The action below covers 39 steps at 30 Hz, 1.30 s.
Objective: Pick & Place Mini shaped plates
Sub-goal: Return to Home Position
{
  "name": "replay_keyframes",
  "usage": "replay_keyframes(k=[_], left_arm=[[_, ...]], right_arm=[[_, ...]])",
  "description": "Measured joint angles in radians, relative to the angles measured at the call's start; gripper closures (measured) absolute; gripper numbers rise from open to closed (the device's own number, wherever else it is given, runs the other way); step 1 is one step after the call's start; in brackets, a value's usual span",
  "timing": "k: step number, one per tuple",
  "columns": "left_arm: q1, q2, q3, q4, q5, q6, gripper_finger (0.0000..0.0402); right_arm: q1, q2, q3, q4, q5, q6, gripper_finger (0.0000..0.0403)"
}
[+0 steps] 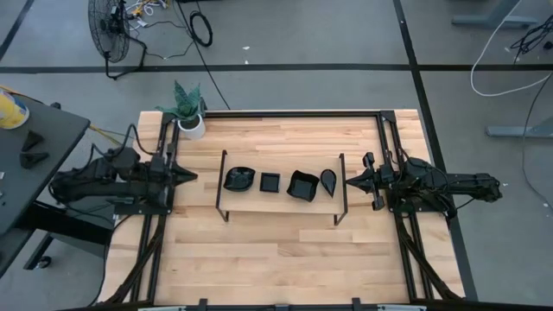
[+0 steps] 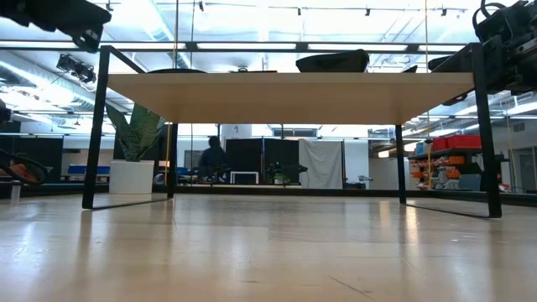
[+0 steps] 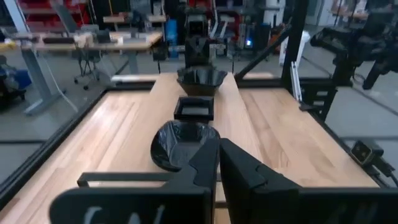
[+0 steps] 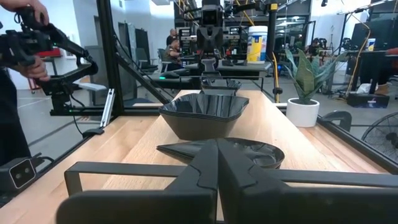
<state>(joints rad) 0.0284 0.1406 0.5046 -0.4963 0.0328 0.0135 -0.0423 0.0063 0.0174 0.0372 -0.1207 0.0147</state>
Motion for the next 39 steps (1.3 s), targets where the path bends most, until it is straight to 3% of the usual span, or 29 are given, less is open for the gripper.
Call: replay_keyframes(k=[12, 22, 29, 39], left_arm=[[0.0, -0.138, -0.249, 0.302, 0.027, -0.008, 0.0376], [0.0, -0.136, -0.432, 0.628, 0.052, -0.055, 0.0376], [0.0, -0.137, -0.491, 0.66, 0.052, -0.055, 0.0376], [0.003, -0.136, -0.496, 0.569, 0.041, 0.018, 0.0376]], right_arm=[[0.0, 0.0, 0.0, 0.0, 0.0, 0.0, 0.0401], [0.0, 0.0, 0.0, 0.0, 0.0, -0.001, 0.0401], [0.0, 0.0, 0.0, 0.0, 0.0, -0.003, 0.0401], [0.0, 0.0, 0.0, 0.0, 0.0, -0.003, 0.0401]])
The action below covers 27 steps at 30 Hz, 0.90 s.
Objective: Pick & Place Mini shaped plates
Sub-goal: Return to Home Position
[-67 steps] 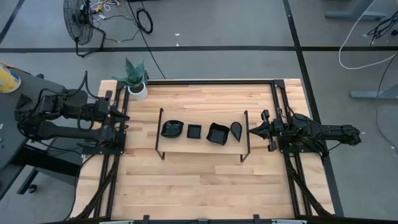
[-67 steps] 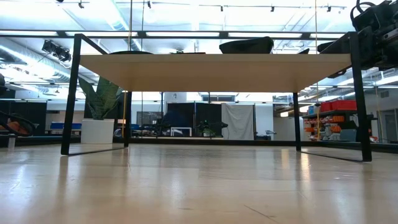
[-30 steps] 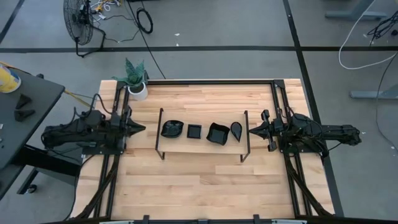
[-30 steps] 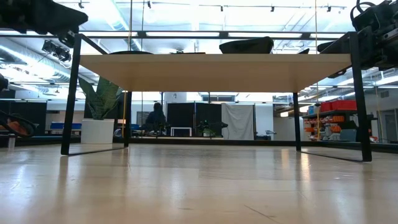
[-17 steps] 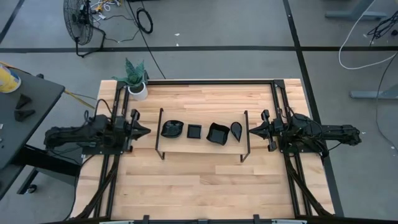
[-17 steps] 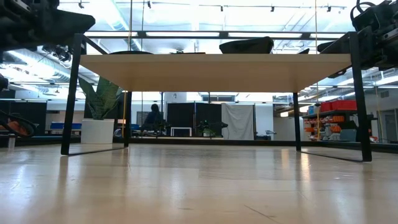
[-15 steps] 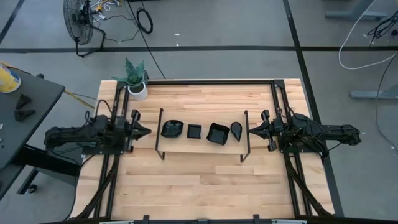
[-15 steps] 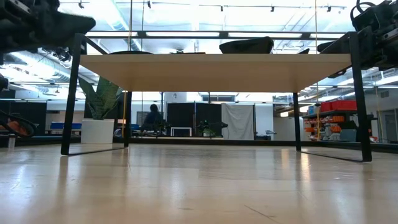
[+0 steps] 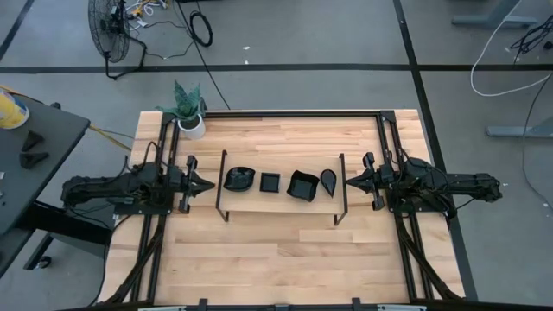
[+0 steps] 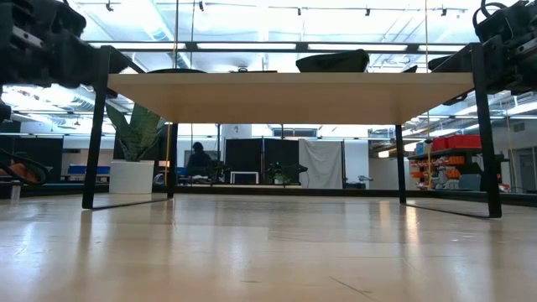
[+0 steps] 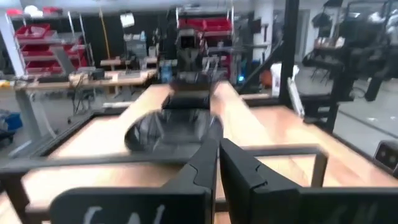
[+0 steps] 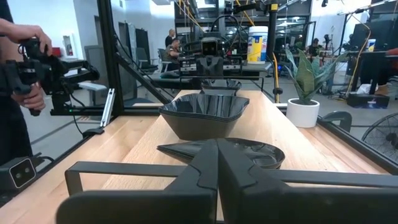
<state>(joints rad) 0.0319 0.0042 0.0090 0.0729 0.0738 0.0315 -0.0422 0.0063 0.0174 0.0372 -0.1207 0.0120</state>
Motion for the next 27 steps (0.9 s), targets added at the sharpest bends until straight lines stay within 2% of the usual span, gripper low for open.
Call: replay_keyframes(k=[6, 27], left_arm=[[0.0, 0.002, 0.0, -0.035, -0.009, -0.052, 0.0376], [0.0, 0.002, -0.001, -0.007, -0.018, -0.046, 0.0376]], right_arm=[[0.0, 0.0, 0.0, 0.0, 0.0, 0.003, 0.0401], [0.0, 0.0, 0.0, 0.0, 0.0, 0.002, 0.0401]])
